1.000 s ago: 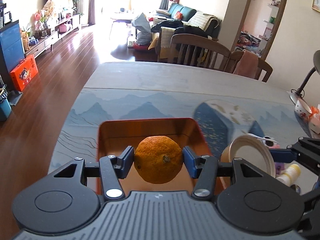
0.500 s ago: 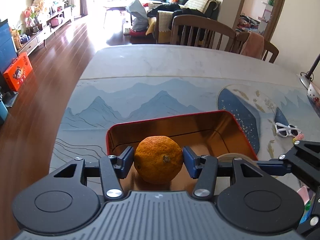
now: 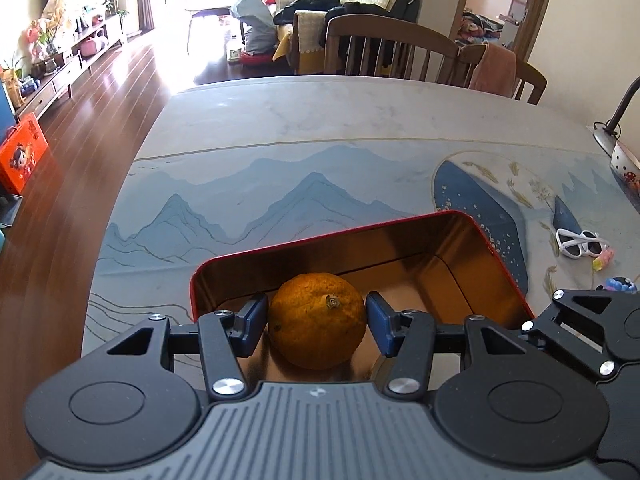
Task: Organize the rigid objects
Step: 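Release the orange into the red tin with the left tool while the right tool releases the tape roll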
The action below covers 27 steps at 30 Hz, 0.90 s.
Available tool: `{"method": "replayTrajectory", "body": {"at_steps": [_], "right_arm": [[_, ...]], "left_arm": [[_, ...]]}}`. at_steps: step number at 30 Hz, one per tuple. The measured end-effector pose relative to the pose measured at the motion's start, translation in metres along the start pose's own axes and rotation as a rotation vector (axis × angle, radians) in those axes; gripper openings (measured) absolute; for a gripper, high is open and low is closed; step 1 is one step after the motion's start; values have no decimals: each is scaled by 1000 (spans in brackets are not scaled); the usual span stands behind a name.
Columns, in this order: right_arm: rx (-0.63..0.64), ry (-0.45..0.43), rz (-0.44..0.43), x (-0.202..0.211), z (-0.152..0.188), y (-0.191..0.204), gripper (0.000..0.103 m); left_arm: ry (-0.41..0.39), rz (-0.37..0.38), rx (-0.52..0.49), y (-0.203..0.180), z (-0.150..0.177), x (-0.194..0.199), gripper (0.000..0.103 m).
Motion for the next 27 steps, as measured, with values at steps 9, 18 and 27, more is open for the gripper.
{"method": "replayTrajectory", "body": {"at_steps": [9,18,27], "right_arm": [[5,-6,-5,3,1,2,78],[-71,-49,-12,23,5,-7,80],[-131,-134,0,55,14,-19,91]], "left_arm": [[4,-3,-10,1,-1,2,53],[-39,20,18,-1,-3,20,60],[-75,48,33,-12,-1,48,62]]}}
Point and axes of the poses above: each gripper's, at about its wrist camera, not at the fingertips, and x roughly against the way its jaws point, y to its left, z to its underside, the point moved 2 cm from there along -x, roughly the way its jaws point, and after that the axes turned 7 degrees about z, right-handed, at the moved point
